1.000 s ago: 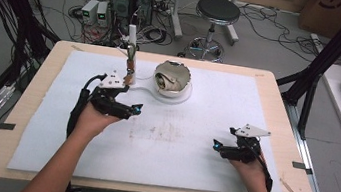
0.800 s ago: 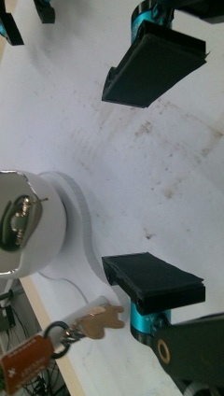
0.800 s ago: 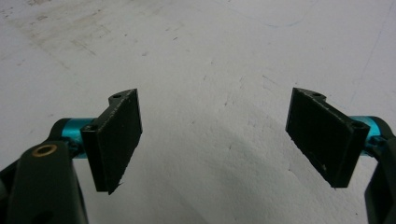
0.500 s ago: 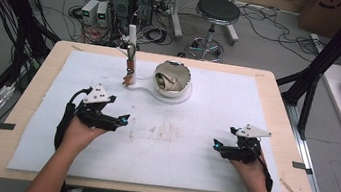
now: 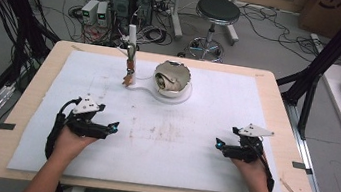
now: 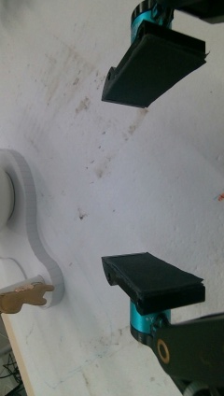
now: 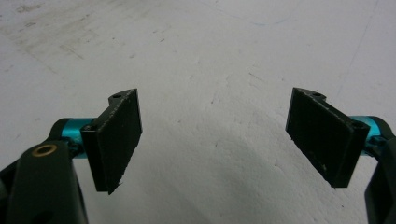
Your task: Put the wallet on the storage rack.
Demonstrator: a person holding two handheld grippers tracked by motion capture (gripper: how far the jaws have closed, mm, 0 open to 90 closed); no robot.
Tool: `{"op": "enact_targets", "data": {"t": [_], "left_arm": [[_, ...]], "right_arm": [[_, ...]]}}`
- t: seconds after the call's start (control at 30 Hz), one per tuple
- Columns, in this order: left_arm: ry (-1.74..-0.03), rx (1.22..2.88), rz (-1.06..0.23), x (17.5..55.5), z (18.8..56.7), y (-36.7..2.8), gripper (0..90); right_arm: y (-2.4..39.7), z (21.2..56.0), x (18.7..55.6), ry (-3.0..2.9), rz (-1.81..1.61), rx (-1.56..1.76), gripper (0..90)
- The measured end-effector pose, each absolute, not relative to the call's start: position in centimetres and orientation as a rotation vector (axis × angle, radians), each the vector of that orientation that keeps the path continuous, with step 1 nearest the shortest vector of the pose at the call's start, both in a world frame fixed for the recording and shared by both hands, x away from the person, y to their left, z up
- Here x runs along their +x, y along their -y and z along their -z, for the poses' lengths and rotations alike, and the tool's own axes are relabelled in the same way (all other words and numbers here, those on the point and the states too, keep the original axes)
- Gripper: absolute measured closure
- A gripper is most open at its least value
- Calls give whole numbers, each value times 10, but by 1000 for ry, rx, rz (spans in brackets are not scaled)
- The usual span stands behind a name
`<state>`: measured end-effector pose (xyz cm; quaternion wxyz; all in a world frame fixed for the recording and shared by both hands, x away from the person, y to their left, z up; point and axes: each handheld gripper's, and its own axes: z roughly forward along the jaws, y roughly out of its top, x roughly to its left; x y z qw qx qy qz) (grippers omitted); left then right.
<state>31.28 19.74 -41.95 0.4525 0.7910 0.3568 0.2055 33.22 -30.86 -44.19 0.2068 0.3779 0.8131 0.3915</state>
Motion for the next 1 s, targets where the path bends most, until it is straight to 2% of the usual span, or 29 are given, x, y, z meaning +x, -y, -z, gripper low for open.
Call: {"op": "enact_targets", "data": {"t": [1.0], "left_arm": [[-899,1927,-475,313,424,-203,180]], "right_arm": [[306,440,331,-2265,-1068,1048,187]]}}
